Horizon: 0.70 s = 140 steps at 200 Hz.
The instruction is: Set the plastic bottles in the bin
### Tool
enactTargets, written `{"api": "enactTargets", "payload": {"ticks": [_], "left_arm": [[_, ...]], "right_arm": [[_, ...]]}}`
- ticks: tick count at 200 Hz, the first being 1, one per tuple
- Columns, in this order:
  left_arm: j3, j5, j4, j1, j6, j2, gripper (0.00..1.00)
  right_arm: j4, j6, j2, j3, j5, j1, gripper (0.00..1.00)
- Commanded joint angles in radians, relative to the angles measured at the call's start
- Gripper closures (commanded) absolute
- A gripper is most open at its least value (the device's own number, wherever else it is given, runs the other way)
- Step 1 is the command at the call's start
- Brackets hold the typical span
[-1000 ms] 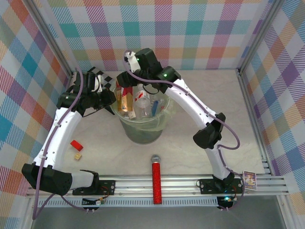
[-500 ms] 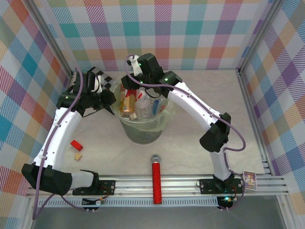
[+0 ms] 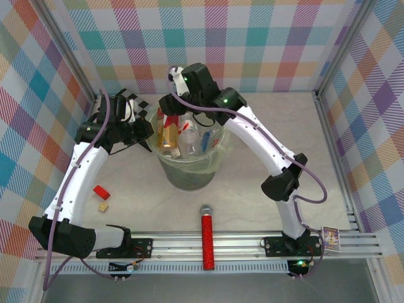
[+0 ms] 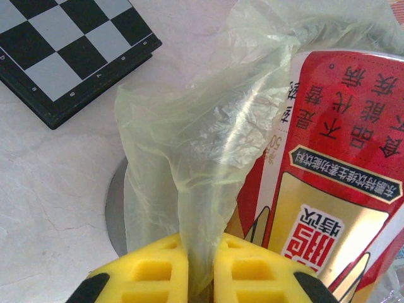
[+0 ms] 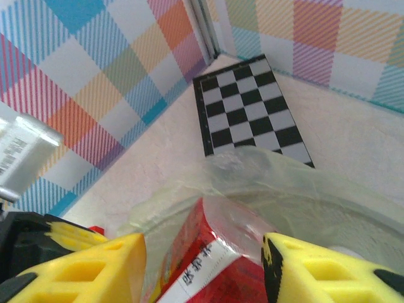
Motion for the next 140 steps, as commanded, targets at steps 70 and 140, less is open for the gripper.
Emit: {"api": "enactTargets", "payload": {"ticks": [70, 140], "left_arm": [[0.030, 0.032, 0.061, -0.005, -0.029, -0.003, 0.88], [0.037, 0.029, 0.057, -0.005, -0.029, 0.002, 0.88]], "right_arm": [[-0.080, -0.094, 0.110, 0.110, 0.109, 0.007, 0.42], [-0.049, -0.070, 0.027, -0.049, 0.172, 0.002, 0.46]]}}
